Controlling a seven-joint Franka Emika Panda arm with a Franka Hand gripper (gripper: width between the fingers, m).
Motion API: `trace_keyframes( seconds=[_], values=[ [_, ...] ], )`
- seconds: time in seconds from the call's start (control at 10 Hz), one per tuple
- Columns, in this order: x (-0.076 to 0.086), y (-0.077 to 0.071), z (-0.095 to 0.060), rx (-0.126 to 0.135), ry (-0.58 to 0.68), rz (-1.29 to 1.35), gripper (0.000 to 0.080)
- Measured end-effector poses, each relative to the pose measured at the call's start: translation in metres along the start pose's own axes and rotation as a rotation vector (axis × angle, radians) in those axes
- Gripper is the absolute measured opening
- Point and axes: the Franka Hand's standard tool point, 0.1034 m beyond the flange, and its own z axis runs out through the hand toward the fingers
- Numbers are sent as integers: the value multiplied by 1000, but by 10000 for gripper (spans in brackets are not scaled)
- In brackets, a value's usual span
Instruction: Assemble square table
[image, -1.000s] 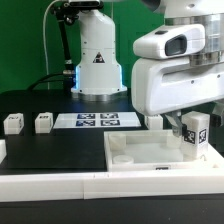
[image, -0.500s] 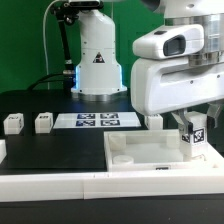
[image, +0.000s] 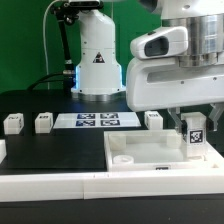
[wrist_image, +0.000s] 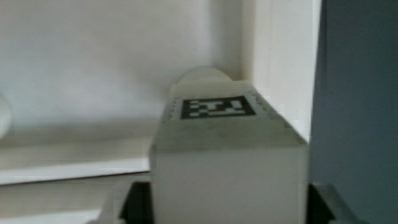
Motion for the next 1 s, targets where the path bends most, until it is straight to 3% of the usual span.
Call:
trace_keyframes(
  seconds=[0.4, 0.9, 1.0],
  values=[
    [2, 6, 1, 4, 3, 458, 291],
    [3, 7, 1, 10, 1, 629, 291],
    [2, 6, 1, 9, 1, 603, 381]
  ],
)
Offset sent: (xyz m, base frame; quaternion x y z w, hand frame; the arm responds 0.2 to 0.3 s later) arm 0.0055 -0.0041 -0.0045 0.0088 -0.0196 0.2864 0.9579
